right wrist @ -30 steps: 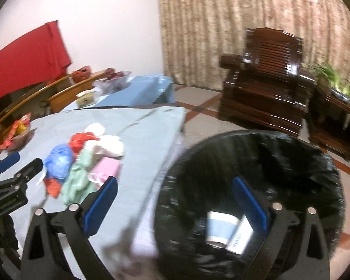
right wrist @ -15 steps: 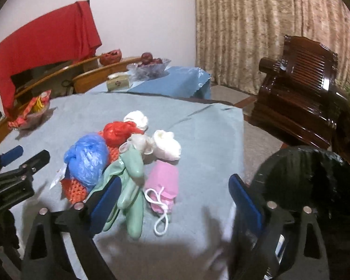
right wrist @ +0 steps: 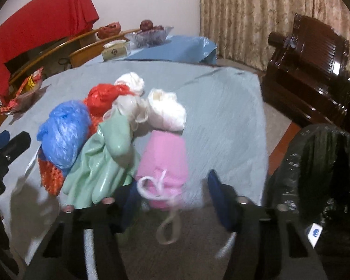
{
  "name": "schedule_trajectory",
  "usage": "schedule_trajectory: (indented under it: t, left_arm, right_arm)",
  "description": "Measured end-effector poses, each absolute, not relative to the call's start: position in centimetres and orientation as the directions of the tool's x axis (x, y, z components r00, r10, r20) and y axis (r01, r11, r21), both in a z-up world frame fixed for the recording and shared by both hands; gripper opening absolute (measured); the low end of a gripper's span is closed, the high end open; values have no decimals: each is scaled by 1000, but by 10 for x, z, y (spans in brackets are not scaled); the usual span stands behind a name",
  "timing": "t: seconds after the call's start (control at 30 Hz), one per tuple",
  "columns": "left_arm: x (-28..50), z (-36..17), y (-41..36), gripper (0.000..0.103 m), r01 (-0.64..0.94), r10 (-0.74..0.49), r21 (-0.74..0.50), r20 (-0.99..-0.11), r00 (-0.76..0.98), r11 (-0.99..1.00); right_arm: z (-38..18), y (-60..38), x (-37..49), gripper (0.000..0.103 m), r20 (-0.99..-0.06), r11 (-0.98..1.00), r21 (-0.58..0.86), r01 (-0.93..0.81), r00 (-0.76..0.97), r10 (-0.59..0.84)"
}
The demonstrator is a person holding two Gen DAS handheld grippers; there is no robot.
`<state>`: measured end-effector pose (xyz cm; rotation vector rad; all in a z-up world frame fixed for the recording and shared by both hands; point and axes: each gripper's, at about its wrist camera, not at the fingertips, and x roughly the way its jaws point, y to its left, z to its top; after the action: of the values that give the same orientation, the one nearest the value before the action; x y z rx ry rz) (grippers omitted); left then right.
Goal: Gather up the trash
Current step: 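Grasp the pink pouch with the right gripper while the left grasps the blue bag, then carry the blue bag and pink pouch over the bin and release both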
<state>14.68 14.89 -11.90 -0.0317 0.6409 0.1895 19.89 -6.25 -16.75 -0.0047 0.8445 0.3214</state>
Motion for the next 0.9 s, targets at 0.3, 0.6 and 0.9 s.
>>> schedule_trajectory:
  t: [0.3, 0.6, 0.9]
  left_arm:
    - [153, -117, 129, 81, -142, 129, 25, -596, 792, 990]
    - [174, -122, 113, 71, -115, 112, 34, -596, 795, 993]
    - [193, -140, 103, 45, -91, 113, 68, -639, 761, 994]
  right_arm:
    - [-148, -79, 186, 17, -687, 954, 153, -257, 667, 290]
    - [-134, -89, 188, 17, -658, 958, 165, -233, 698, 283]
    - [-132, -88, 189, 17, -649, 953, 171, -248, 699, 299]
